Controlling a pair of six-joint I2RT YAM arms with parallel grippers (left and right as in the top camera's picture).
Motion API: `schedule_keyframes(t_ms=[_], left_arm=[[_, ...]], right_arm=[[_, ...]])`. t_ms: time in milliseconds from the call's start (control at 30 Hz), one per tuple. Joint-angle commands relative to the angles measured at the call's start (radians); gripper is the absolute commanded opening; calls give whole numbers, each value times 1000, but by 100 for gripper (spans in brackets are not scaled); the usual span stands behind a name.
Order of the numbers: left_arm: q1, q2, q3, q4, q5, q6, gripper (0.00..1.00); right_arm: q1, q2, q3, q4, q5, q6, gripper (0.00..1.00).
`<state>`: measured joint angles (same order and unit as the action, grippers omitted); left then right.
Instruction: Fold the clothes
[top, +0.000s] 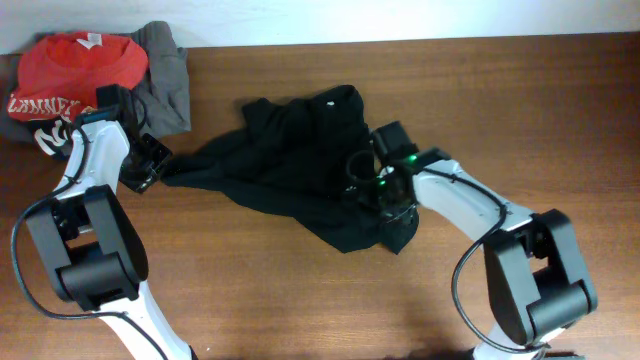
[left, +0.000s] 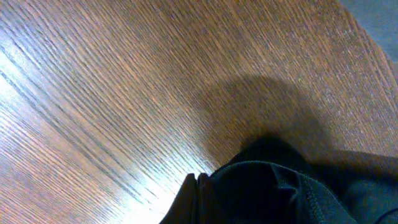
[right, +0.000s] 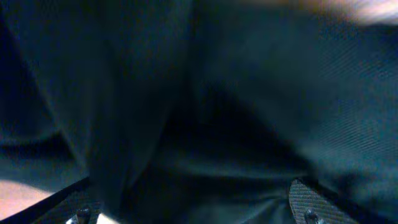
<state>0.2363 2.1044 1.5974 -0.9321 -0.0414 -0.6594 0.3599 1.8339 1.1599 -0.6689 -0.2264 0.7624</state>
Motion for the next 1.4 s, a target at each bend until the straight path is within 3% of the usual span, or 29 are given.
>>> schedule_keyframes(t_ms=[0, 167, 333, 700, 767, 833, 967, 1267, 1367], left_arm=[[6, 12, 12, -3, -7, -2, 1], [6, 12, 12, -4, -7, -2, 1], [6, 12, 12, -1, -7, -2, 1], [6, 12, 12, -1, 0, -2, 2], [6, 12, 12, -1, 0, -2, 2], [6, 12, 12, -1, 0, -2, 2], [6, 12, 12, -1, 0, -2, 2], [6, 12, 12, -1, 0, -2, 2], [6, 12, 12, -1, 0, -2, 2]], right_arm=[[-42, 2, -4, 4, 21, -53, 94], [-39, 2, -4, 12, 20, -124, 94], [16, 2, -4, 43, 21, -299, 99], [122, 2, 5, 22, 48, -373, 99], [124, 2, 6, 18, 51, -373, 91], [124, 2, 6, 17, 52, -369, 73], [123, 2, 6, 14, 58, -362, 52], [123, 2, 92, -75, 206, -339, 24], [123, 2, 135, -109, 216, -340, 24]])
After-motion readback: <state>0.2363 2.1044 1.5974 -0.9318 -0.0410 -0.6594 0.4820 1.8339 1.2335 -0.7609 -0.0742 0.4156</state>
